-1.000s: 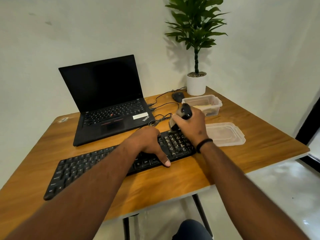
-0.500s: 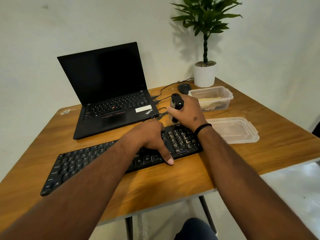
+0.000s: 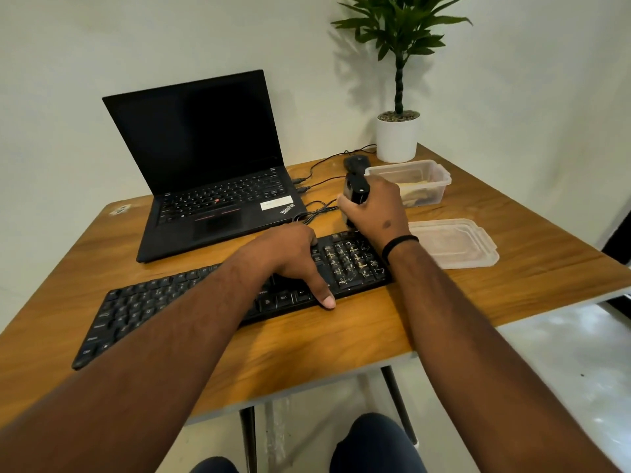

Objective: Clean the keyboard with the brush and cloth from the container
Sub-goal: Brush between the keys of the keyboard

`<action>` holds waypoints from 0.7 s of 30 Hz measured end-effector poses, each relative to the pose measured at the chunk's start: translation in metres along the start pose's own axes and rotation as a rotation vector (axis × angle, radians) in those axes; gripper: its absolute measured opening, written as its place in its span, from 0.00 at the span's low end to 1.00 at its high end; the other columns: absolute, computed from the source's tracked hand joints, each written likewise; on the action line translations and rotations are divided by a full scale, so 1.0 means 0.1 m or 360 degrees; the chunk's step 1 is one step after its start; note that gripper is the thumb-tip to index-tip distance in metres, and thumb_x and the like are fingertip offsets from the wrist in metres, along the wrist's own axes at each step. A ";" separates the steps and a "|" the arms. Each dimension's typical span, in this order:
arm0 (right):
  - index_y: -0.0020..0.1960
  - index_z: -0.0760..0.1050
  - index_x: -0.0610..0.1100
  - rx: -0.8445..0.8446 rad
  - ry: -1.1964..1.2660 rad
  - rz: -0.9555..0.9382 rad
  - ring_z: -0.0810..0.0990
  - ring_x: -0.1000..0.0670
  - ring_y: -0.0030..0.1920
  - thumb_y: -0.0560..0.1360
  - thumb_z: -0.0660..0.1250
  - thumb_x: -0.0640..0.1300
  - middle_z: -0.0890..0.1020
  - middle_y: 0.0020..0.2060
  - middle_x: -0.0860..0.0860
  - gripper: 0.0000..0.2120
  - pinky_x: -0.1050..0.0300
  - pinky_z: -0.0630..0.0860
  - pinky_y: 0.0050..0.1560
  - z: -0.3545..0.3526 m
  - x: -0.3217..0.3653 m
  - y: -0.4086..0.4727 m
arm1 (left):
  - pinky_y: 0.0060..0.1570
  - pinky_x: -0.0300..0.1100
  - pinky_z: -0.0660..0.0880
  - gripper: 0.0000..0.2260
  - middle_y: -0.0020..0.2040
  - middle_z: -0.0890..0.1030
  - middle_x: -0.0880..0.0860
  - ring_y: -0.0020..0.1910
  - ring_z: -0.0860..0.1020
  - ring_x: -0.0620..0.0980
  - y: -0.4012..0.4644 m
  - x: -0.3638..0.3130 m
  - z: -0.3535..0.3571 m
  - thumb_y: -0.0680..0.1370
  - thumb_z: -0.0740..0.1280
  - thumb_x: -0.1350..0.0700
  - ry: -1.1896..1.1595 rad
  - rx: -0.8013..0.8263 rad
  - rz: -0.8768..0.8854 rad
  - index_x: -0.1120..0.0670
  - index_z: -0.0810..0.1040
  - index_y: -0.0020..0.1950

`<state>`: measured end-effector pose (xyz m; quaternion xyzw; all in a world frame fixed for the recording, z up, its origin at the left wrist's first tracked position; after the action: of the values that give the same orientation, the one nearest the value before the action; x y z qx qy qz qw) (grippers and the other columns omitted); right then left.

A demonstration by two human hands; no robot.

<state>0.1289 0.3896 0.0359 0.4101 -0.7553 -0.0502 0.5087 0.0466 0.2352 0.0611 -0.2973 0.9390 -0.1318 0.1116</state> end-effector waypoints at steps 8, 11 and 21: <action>0.36 0.75 0.45 -0.0054 -0.0060 0.0082 0.75 0.53 0.34 0.73 0.71 0.48 0.77 0.31 0.52 0.10 0.61 0.68 0.34 -0.08 -0.04 0.00 | 0.61 0.53 0.76 0.54 0.65 0.75 0.49 0.61 0.75 0.52 -0.01 -0.01 0.00 0.50 0.81 0.31 -0.0010 0.0017 0.0011 0.52 0.71 0.71; 0.37 0.76 0.43 0.0041 0.0042 0.0095 0.75 0.56 0.34 0.73 0.71 0.47 0.77 0.31 0.52 0.10 0.65 0.70 0.35 -0.10 -0.07 0.00 | 0.62 0.53 0.76 0.56 0.66 0.75 0.49 0.62 0.75 0.52 -0.01 -0.01 0.01 0.49 0.81 0.30 0.0004 0.0018 0.0012 0.52 0.70 0.72; 0.39 0.75 0.44 0.0062 -0.0113 0.0119 0.79 0.49 0.37 0.72 0.69 0.49 0.79 0.33 0.50 0.09 0.57 0.73 0.38 -0.04 -0.09 -0.01 | 0.61 0.52 0.76 0.54 0.65 0.75 0.48 0.61 0.75 0.51 -0.06 -0.02 -0.01 0.49 0.80 0.30 0.0013 0.0008 0.0028 0.51 0.72 0.70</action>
<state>0.1346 0.3964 0.0305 0.3894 -0.7886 -0.0308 0.4750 0.0510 0.2322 0.0640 -0.2884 0.9416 -0.1345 0.1098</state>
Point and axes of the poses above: each hand's wrist, its own y-axis towards the middle knuckle, its own z-axis out of the palm, x = y × z, the point moved 1 cm from there along y, towards the middle knuckle
